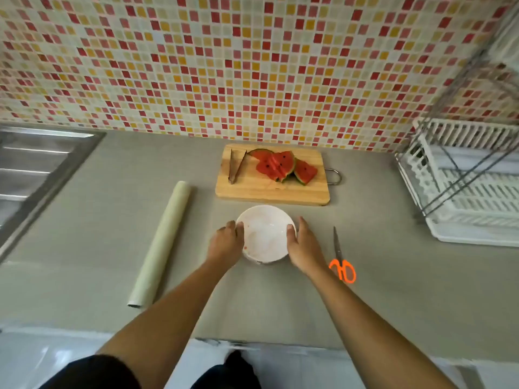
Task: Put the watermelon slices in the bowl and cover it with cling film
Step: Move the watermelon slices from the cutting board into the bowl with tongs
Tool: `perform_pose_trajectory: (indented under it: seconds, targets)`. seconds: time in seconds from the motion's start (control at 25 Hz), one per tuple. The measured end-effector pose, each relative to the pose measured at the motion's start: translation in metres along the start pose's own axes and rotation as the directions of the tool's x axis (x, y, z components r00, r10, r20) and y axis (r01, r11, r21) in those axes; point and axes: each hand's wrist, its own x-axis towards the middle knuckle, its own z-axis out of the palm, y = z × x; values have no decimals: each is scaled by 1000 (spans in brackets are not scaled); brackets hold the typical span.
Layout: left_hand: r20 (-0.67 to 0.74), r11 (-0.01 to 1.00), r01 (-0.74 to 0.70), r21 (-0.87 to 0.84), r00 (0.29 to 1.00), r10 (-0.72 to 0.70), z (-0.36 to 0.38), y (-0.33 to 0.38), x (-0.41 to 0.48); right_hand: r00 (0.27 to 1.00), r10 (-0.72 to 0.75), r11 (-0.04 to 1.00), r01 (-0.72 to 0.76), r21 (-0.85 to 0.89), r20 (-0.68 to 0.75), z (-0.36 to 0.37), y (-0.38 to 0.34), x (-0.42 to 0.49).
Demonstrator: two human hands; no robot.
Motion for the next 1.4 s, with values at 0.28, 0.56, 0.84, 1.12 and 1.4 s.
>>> perform_pose_trajectory:
  seconds: [0.28,0.56,0.84,1.12,1.4]
  targets:
    - [17,987,-23,-161,1000,26,10,-5,32,991,57,995,-47,84,-119,11,4,32]
    - [58,972,3,-236,998,11,18,7,72,988,94,988,-78,132,-119,3,-1,72]
    - [-112,993,37,-112,992,-50,4,8,124,982,106,982,-79,169,-158,10,8,81]
    - [-97,973,155,174,985,-139,-4,20,214,977,67,987,-35,158,-200,12,12,82]
    - [-47,990,137,34,990,-135,-12,23,218,981,68,984,-36,177,-181,11,12,82]
